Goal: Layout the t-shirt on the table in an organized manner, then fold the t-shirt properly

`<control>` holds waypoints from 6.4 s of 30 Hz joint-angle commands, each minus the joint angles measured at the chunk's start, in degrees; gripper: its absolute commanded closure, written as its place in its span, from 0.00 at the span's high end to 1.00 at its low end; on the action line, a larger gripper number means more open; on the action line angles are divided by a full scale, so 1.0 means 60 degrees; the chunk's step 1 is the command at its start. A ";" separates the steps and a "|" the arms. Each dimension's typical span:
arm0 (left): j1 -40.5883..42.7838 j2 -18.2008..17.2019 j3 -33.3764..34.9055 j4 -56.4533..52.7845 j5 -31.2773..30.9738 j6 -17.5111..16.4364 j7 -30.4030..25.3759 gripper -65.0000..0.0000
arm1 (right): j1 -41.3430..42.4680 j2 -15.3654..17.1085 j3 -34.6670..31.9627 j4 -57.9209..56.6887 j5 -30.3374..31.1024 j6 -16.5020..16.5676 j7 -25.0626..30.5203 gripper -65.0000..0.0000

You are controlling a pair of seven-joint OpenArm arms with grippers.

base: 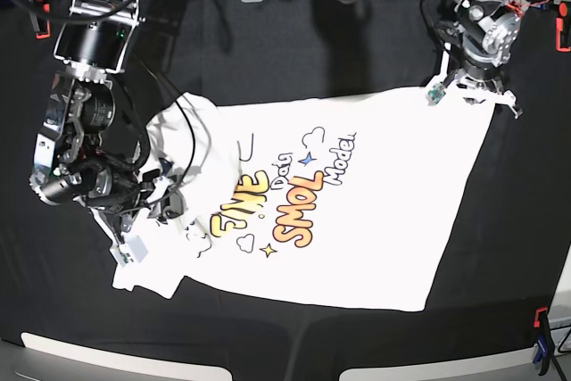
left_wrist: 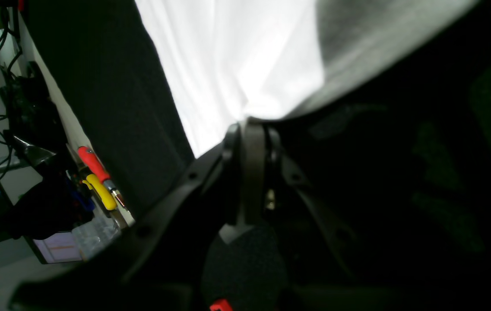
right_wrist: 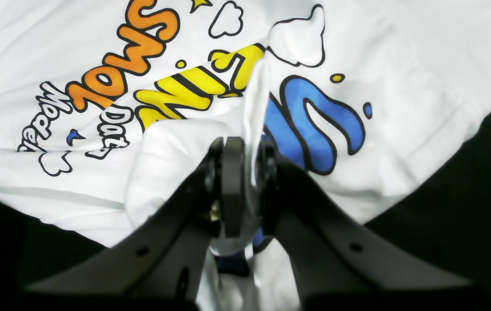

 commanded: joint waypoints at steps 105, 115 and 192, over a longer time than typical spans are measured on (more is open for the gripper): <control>-0.0080 -0.0127 -0.0062 0.0157 0.4175 0.3796 0.1428 0.26 | -0.6827 0.1504 -0.0980 0.7246 0.4819 0.0122 -0.0503 0.55; -0.0080 -0.0117 -0.0062 0.0157 0.4149 0.3796 0.1428 0.26 | -0.6827 -0.0073 0.3268 0.5756 0.3264 -0.0397 0.0969 0.55; -0.0084 -0.0084 -0.0062 0.0157 0.3723 0.3774 0.1166 0.26 | -0.0991 -0.2517 -0.3158 0.3031 -0.0554 -0.0361 0.0208 0.57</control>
